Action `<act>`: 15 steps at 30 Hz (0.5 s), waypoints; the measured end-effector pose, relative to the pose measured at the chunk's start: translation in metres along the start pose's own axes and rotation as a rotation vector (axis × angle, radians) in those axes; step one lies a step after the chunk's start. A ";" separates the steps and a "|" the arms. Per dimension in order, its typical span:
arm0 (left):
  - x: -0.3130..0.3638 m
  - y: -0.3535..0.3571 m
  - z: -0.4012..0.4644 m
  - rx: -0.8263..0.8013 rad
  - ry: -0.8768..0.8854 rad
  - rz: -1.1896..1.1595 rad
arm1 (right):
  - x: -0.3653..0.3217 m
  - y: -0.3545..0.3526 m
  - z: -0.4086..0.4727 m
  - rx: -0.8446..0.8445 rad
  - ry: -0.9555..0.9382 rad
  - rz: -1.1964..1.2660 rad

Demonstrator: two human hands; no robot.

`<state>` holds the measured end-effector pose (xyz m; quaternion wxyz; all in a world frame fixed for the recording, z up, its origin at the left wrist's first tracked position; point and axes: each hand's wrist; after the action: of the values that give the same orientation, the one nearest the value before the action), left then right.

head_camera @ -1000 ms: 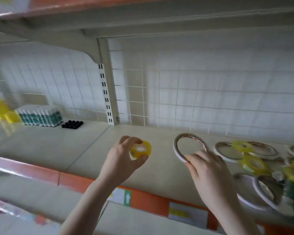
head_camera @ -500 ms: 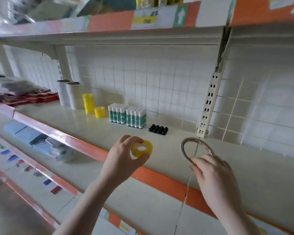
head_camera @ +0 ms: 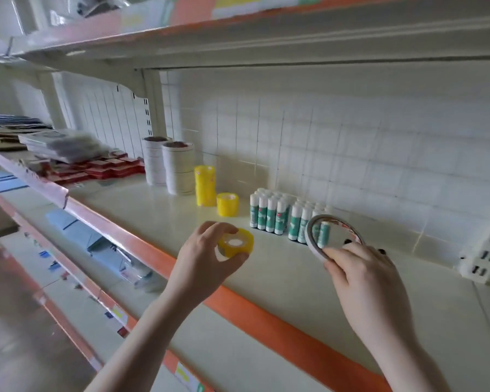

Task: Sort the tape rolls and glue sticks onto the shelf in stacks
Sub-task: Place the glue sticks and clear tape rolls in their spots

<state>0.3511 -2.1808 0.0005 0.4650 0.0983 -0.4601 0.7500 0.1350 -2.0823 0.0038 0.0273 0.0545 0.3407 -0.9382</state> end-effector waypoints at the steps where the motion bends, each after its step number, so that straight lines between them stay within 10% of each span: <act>1: -0.011 -0.003 0.011 -0.005 -0.001 -0.007 | -0.005 0.010 0.010 0.005 0.000 0.004; 15: -0.126 -0.003 0.152 -0.110 0.021 -0.151 | -0.083 0.106 0.097 0.013 0.129 -0.170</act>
<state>0.3798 -2.3759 0.0140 0.5298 0.0989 -0.4870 0.6873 0.2192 -2.2244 0.0202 -0.0746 0.0859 0.3392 -0.9338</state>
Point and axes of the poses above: each hand's wrist, its own z-axis towards the middle knuckle, its own y-axis out of the palm, x = y × z, and after that the axes turned 3 degrees about -x, right-handed
